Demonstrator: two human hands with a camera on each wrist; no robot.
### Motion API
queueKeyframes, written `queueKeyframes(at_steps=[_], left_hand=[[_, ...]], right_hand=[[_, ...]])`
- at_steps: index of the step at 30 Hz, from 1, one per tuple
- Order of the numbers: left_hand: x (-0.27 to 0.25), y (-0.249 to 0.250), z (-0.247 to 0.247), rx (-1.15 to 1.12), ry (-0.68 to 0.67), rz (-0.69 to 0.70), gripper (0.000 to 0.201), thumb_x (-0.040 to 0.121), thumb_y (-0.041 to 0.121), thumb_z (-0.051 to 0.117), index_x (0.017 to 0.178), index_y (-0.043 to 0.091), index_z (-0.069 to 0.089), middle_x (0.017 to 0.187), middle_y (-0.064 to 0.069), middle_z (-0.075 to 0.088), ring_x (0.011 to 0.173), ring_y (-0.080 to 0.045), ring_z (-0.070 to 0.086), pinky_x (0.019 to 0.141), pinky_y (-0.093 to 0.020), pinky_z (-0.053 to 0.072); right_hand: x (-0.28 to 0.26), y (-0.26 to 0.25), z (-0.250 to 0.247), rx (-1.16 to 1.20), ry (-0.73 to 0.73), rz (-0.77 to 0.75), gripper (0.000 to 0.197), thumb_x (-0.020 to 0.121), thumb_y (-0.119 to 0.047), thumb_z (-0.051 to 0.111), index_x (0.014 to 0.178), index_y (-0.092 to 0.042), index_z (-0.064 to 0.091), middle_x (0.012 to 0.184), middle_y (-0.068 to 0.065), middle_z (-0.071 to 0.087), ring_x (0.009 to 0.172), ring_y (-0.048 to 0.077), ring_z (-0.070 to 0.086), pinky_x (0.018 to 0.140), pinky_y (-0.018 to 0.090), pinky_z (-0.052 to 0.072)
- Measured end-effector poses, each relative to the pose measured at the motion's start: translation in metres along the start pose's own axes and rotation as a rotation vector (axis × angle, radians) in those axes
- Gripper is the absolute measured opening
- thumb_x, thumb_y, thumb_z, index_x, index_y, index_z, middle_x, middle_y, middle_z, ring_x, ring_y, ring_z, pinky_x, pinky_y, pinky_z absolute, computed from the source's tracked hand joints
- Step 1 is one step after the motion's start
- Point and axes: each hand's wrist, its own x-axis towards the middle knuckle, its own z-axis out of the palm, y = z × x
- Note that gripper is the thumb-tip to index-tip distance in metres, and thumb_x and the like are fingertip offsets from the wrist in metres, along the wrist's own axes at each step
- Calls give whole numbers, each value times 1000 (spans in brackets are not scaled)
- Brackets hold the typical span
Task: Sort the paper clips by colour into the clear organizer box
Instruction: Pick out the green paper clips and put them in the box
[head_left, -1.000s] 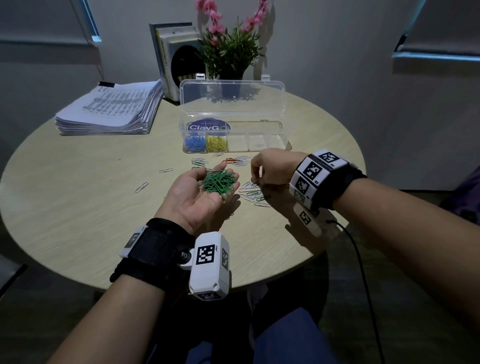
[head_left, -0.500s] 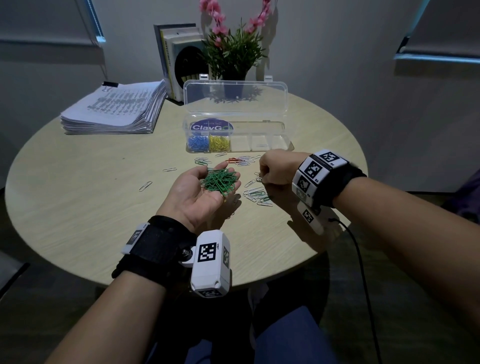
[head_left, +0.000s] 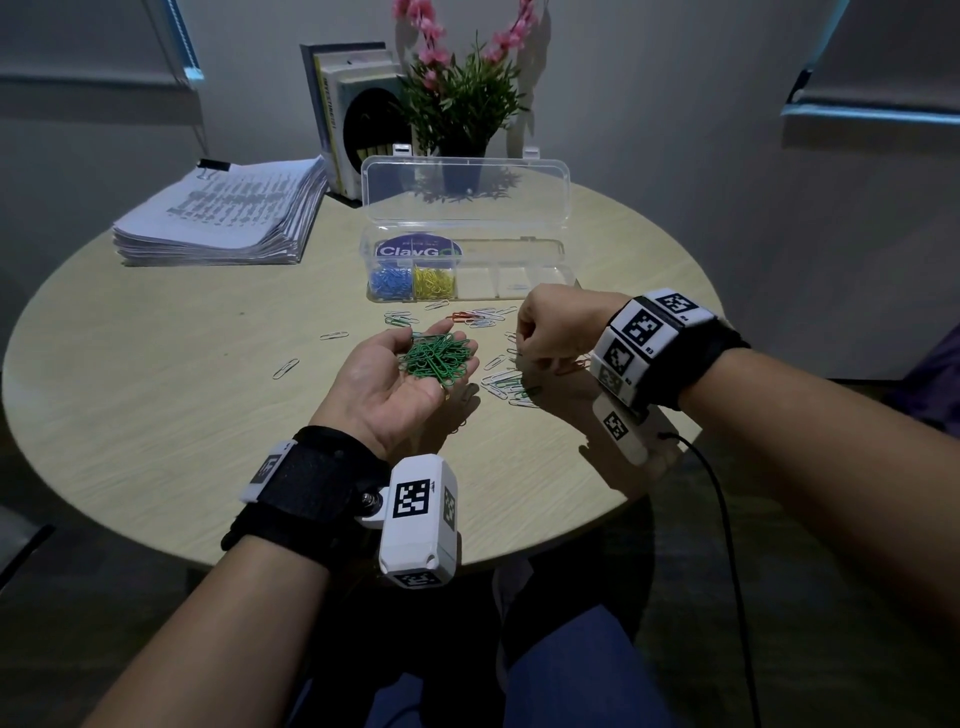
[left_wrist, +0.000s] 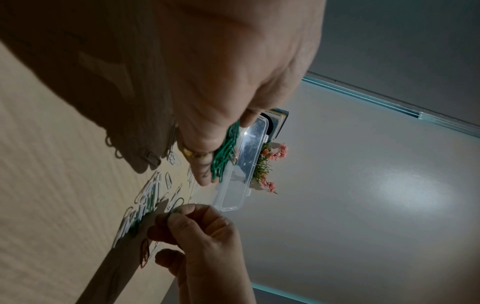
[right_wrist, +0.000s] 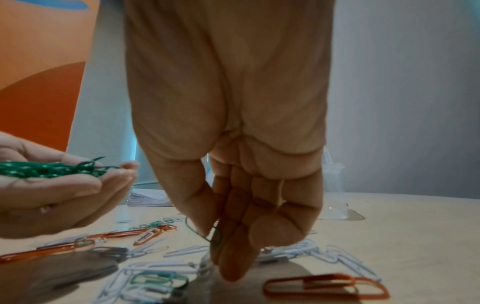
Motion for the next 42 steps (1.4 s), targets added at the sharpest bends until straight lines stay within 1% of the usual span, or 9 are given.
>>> queueKeyframes(at_steps=[5, 7, 11, 13, 15, 21, 26, 29, 42], left_hand=[[-1, 0, 0, -4, 0, -1, 42, 101, 21, 29, 98, -7, 60, 102, -24, 57, 96, -35, 56, 95, -44, 42], [-1, 0, 0, 0, 0, -3, 42, 101, 21, 29, 98, -7, 59, 103, -24, 57, 96, -35, 56, 97, -44, 40], [-1, -2, 0, 14, 12, -4, 42, 101, 21, 29, 96, -7, 60, 95, -23, 59, 94, -34, 57, 92, -44, 41], [-1, -2, 0, 13, 13, -4, 42, 101, 21, 29, 96, -6, 60, 96, -23, 59, 94, -34, 57, 91, -44, 42], [-1, -2, -1, 10, 12, -6, 42, 101, 21, 29, 97, -6, 60, 101, -24, 58, 96, -34, 57, 90, -44, 42], [-1, -2, -2, 1, 13, -7, 41, 101, 21, 30, 98, -7, 61, 111, -26, 57, 103, -35, 56, 92, -45, 42], [-2, -1, -2, -5, 5, -3, 41, 101, 20, 30, 97, -7, 60, 109, -26, 56, 99, -36, 56, 92, -45, 41], [-2, -1, -3, -1, 9, -4, 41, 100, 20, 30, 96, -7, 60, 105, -26, 57, 98, -36, 56, 89, -45, 42], [-1, -3, -5, 8, 22, -2, 42, 101, 20, 28, 98, -7, 59, 100, -24, 58, 95, -35, 56, 86, -45, 43]], right_hand=[[-4, 1, -1, -26, -3, -15, 16, 85, -10, 55, 90, -7, 70, 79, 5, 67, 67, 18, 60, 74, 34, 56], [-3, 1, -2, -40, 3, -14, 12, 83, -11, 57, 83, -9, 69, 72, 3, 64, 62, 16, 57, 69, 32, 54], [-4, -3, 0, -57, 0, -72, 11, 80, -14, 64, 69, -18, 64, 66, -3, 63, 65, 14, 59, 65, 28, 52], [-5, -5, 4, -62, -18, -102, 5, 80, -13, 65, 77, -16, 67, 69, -3, 63, 63, 11, 56, 57, 22, 47], [-6, -6, 8, -80, -29, -131, 10, 81, -9, 63, 88, -11, 70, 77, 0, 64, 62, 10, 54, 52, 19, 44], [-1, -7, 10, -168, -51, -157, 18, 79, -12, 73, 97, -12, 75, 93, 4, 72, 79, 16, 62, 69, 26, 52], [2, -9, 12, -223, -61, -167, 19, 81, -13, 71, 100, -11, 74, 96, 4, 72, 81, 15, 60, 66, 25, 47], [3, -9, 13, -221, -59, -156, 15, 80, -12, 70, 95, -11, 73, 89, 3, 69, 79, 16, 59, 62, 24, 47], [6, -5, 16, -105, -28, -162, 9, 79, -18, 73, 79, -22, 65, 85, -2, 64, 82, 17, 59, 71, 29, 51]])
